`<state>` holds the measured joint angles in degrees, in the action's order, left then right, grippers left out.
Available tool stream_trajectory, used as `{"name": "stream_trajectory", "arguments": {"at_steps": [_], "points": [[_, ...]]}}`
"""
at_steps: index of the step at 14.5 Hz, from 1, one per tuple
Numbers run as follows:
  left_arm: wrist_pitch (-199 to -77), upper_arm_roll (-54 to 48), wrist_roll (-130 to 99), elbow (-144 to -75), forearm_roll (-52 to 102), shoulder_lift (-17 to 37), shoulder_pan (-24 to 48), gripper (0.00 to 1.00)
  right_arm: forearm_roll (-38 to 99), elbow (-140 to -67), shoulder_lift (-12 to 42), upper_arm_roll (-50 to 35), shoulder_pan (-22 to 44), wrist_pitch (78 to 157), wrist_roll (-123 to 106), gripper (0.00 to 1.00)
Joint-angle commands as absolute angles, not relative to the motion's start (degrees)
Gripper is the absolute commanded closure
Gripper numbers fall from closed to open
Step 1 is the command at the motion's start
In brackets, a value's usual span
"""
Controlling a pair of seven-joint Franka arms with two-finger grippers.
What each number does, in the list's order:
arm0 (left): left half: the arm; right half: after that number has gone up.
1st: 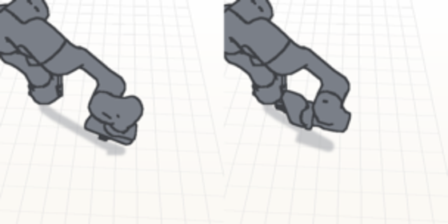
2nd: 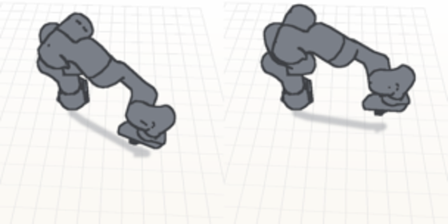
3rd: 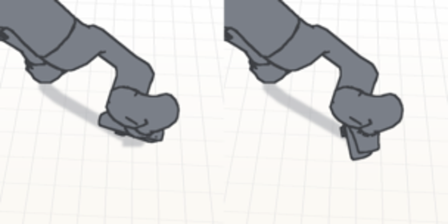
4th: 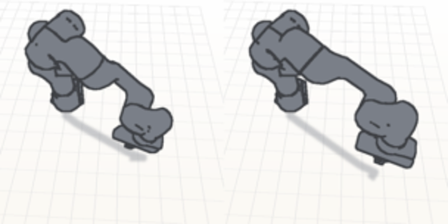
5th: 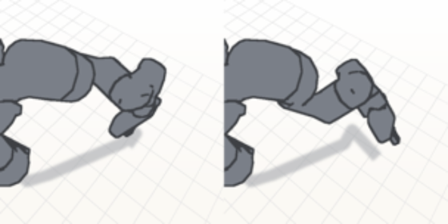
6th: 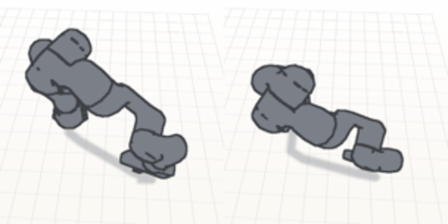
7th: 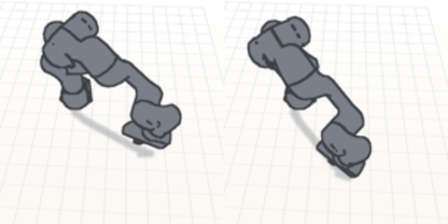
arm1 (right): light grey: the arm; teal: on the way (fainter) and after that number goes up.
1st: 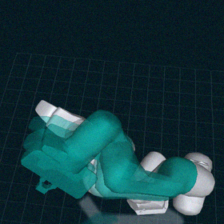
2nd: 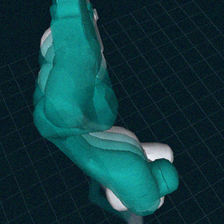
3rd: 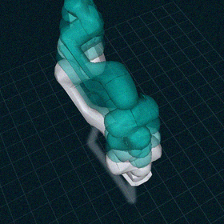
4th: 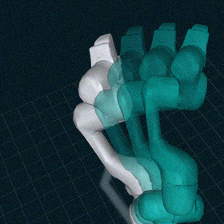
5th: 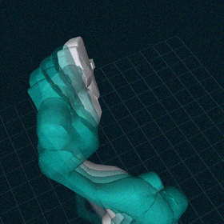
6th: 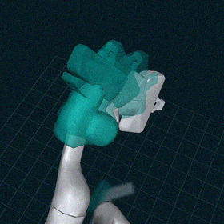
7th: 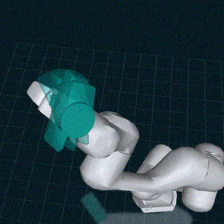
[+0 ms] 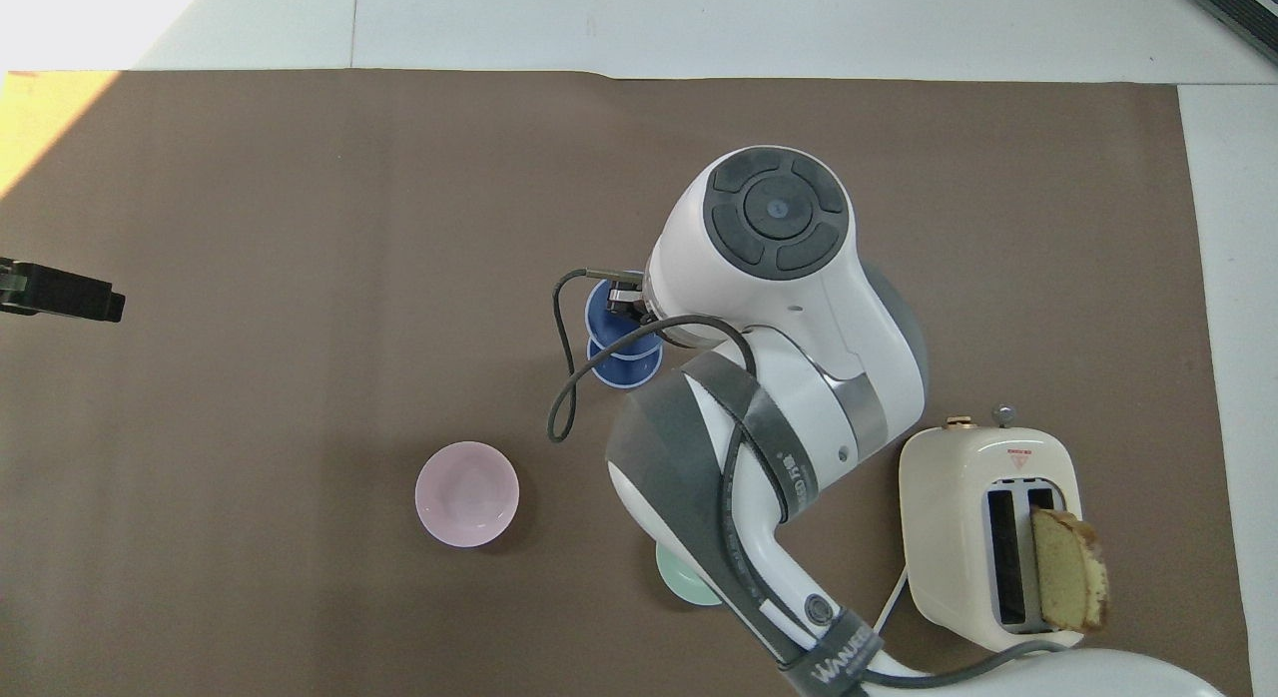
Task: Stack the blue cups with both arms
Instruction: 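Carry the held cup with the right gripper and lower it into the center cup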
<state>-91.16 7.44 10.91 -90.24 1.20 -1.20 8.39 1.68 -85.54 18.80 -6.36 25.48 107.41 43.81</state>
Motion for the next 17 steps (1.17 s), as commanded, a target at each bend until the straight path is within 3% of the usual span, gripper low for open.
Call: {"name": "stream_trajectory", "arguments": {"at_steps": [1, 11, 13, 17], "points": [[-90.26, 7.21, 10.81, -89.03, 0.35, -0.70, 8.35, 0.00, 1.58, -87.97, 18.46, -6.86, 25.22, 109.33, 44.30, 1.00], [-90.44, 7.21, 10.81, -89.03, 0.35, -0.70, 8.35, 0.00, 2.46, -91.49, 18.98, -6.94, 25.58, 113.82, 44.64, 1.00], [-90.44, 7.21, 10.81, -89.03, 0.35, -0.70, 8.35, 0.00, 2.81, -92.02, 19.16, -6.94, 24.96, 113.99, 44.56, 0.01], [-90.53, 7.21, 10.98, -89.03, 0.44, -0.70, 8.35, 0.00, 2.81, -92.11, 19.16, -6.86, 24.96, 114.70, 44.74, 0.00]]}}
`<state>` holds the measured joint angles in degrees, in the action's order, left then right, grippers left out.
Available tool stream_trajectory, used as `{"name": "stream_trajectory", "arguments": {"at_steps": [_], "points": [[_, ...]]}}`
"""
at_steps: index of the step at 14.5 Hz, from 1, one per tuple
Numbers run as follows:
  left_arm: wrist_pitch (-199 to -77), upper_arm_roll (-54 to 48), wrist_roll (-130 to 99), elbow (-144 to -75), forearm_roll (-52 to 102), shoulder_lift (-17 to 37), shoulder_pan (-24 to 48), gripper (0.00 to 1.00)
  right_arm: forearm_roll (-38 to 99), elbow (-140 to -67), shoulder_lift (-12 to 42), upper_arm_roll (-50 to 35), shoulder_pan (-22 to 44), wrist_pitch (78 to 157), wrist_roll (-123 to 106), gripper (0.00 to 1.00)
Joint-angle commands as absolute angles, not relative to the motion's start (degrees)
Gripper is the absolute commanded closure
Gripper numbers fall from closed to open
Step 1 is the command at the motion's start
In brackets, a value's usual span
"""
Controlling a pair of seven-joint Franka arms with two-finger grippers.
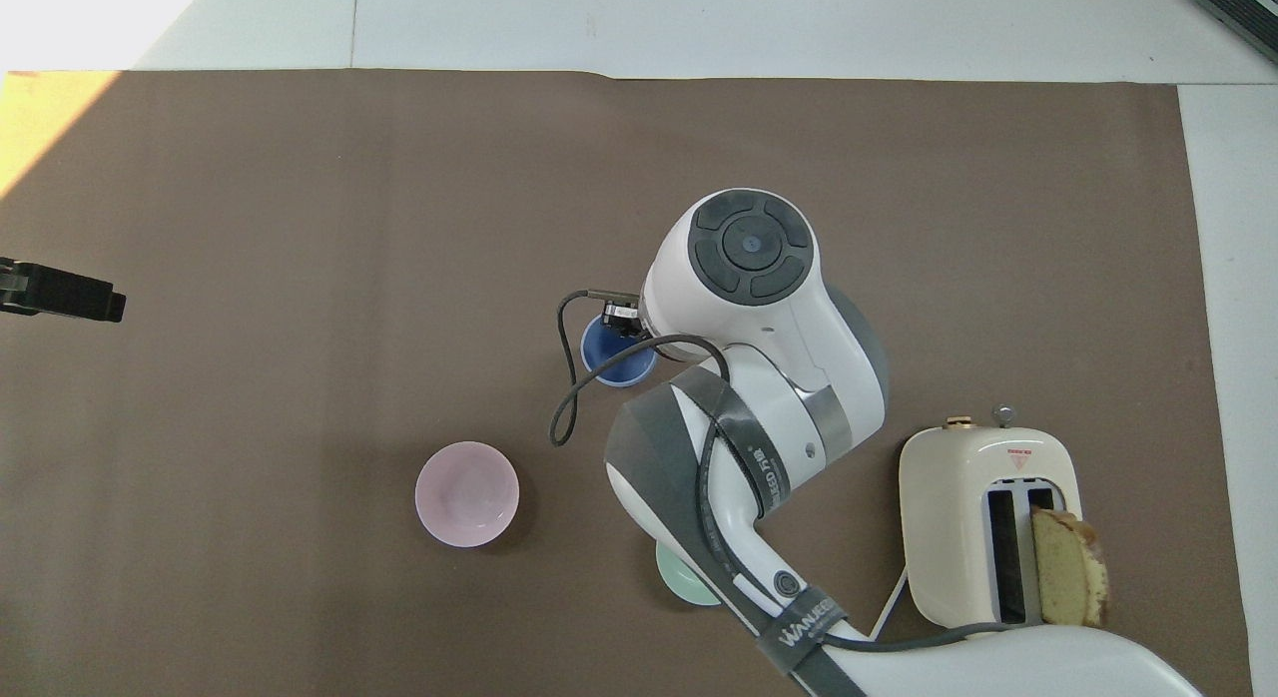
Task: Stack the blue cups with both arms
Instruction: 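Carry the held cup with the right gripper and lower it into the center cup, then open the right gripper and withdraw it from the stacked cups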
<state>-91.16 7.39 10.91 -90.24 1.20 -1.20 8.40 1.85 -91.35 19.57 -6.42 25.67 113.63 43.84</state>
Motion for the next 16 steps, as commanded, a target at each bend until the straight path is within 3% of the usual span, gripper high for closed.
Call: {"name": "stream_trajectory", "arguments": {"at_steps": [1, 4, 9, 12, 16], "points": [[-90.44, 7.21, 10.90, -89.03, 0.44, -0.70, 8.35, 0.00, 2.81, -92.02, 19.16, -6.86, 25.05, 114.61, 44.74, 0.00], [-90.53, 7.12, 10.90, -89.03, 0.53, -0.70, 8.35, 0.00, 1.94, -91.23, 18.64, -6.86, 25.23, 113.03, 44.74, 0.00], [-90.53, 7.03, 10.81, -89.03, 0.53, -0.70, 8.35, 0.00, 1.41, -81.05, 14.95, -6.07, 20.76, 95.21, 38.78, 0.00], [-90.53, 6.94, 10.72, -89.03, 0.61, -0.70, 8.35, 0.00, -3.49, -80.16, 10.73, -6.24, 16.54, 92.04, 30.62, 0.00], [-90.26, 6.86, 10.72, -89.03, 0.61, -0.70, 8.44, 0.00, -5.53, -74.90, 8.88, -6.24, 10.91, 81.67, 15.59, 0.00]]}}
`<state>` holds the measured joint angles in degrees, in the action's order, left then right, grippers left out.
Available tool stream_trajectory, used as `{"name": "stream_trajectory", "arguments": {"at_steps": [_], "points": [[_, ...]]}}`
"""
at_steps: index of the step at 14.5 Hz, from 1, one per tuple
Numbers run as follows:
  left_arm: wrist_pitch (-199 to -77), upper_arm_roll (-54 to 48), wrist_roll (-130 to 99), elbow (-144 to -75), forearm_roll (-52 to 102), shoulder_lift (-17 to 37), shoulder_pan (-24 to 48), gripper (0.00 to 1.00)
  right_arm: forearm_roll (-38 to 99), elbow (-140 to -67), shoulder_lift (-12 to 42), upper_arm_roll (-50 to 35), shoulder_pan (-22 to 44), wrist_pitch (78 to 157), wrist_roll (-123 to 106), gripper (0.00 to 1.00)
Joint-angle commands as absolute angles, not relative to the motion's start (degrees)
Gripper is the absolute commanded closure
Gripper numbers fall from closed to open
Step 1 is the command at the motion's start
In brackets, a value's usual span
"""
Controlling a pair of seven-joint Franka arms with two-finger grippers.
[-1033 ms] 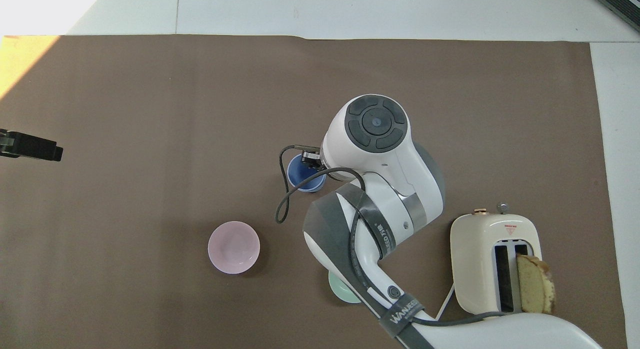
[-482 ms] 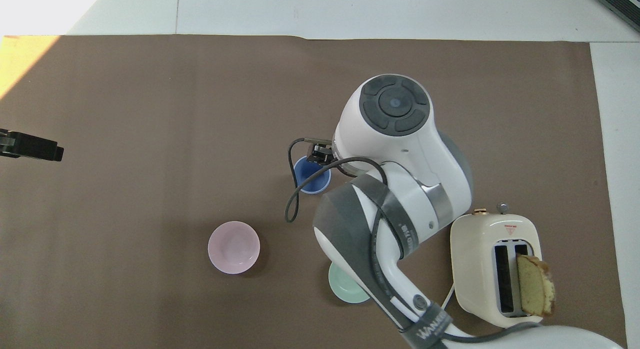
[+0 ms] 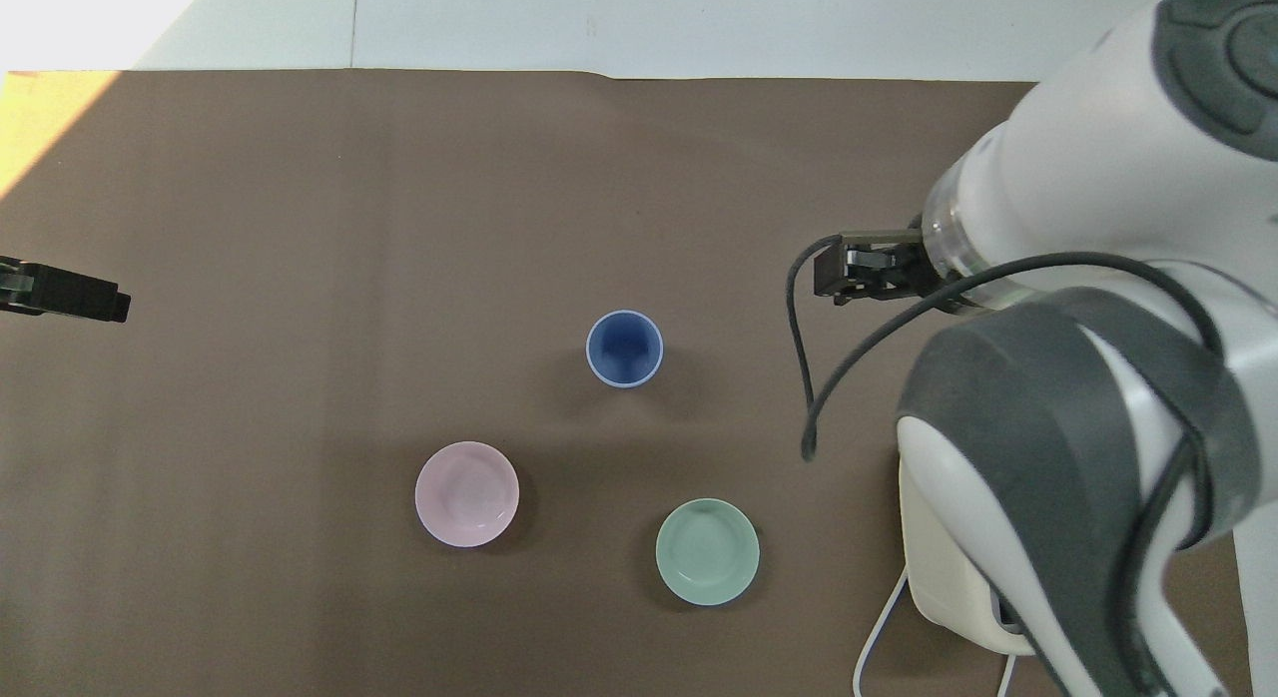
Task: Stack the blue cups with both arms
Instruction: 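Open the right gripper and withdraw it from the stacked cups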
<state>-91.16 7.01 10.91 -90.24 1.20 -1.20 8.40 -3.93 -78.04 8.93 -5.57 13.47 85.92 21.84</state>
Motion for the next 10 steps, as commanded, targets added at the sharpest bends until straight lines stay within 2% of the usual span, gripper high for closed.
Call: {"name": "stream_trajectory", "arguments": {"at_steps": [1, 4, 8, 10], "points": [[-90.26, 6.86, 10.72, -89.03, 0.53, -0.70, 8.35, 0.00, -6.32, -73.75, 8.88, -6.33, 9.94, 79.74, 13.82, 0.00], [-90.26, 6.86, 10.72, -89.03, 0.62, -0.70, 8.35, 0.00, -5.29, -74.17, 6.08, -6.06, 7.74, 78.83, 11.87, 0.00], [-90.26, 6.86, 10.72, -89.03, 0.62, -0.70, 8.35, 0.00, 1.14, -86.81, 0.02, -5.80, 1.50, 86.82, 8.79, 0.00], [-90.26, 6.86, 10.81, -89.03, 0.61, -0.70, 8.35, 0.00, 0.79, -87.45, -0.26, -5.71, 1.41, 87.27, 8.62, 0.00]]}}
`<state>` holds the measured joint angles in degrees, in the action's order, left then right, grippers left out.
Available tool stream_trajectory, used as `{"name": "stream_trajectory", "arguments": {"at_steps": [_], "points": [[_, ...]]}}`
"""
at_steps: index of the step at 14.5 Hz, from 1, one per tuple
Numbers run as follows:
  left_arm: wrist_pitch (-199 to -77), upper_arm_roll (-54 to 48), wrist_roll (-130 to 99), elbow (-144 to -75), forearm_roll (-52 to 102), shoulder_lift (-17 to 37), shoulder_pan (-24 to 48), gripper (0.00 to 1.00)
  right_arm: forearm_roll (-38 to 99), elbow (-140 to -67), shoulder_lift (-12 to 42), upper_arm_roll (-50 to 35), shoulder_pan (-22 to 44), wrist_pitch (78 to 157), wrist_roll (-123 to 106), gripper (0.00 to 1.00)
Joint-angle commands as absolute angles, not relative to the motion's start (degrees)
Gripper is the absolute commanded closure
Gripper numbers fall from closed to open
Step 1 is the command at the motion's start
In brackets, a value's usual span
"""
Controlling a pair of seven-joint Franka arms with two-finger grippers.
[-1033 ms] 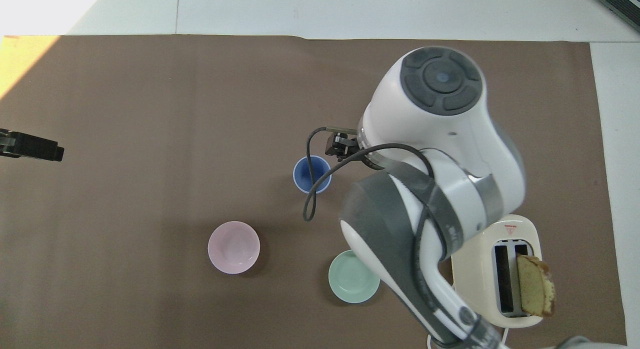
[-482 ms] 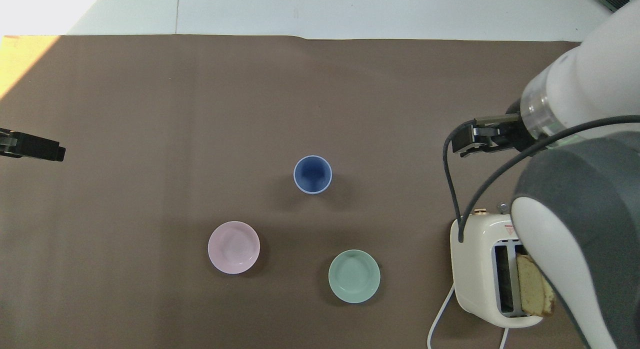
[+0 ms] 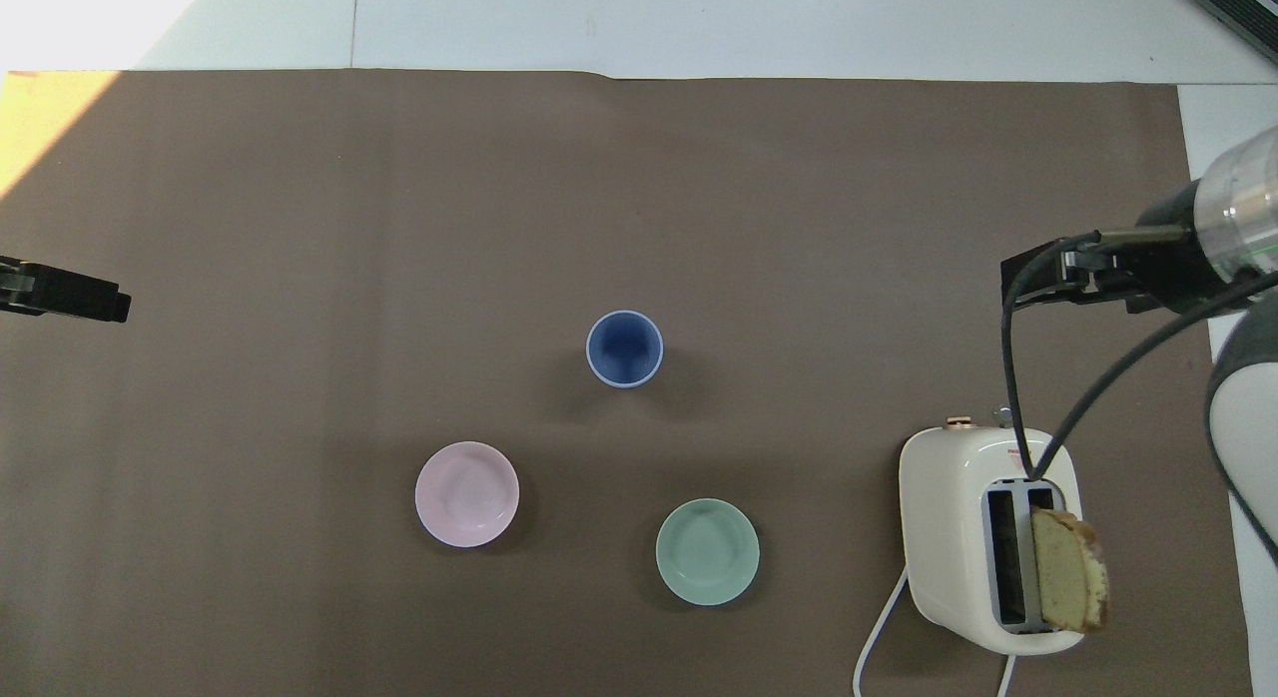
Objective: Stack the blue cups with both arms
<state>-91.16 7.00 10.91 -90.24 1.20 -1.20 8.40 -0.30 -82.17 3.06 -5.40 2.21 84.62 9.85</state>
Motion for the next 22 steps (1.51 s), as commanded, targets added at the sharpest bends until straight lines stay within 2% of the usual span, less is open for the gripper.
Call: {"name": "stream_trajectory", "arguments": {"at_steps": [1, 22], "points": [[-90.26, 6.86, 10.81, -89.03, 0.62, -0.70, 8.26, 0.00, 0.70, -87.54, -0.09, -5.71, 1.32, 87.45, 7.92, 0.00], [-90.00, 6.86, 11.25, -89.56, 0.62, -1.05, 8.09, 0.00, -0.18, -89.12, -0.26, -5.71, -0.17, 89.03, 5.10, 0.00]]}}
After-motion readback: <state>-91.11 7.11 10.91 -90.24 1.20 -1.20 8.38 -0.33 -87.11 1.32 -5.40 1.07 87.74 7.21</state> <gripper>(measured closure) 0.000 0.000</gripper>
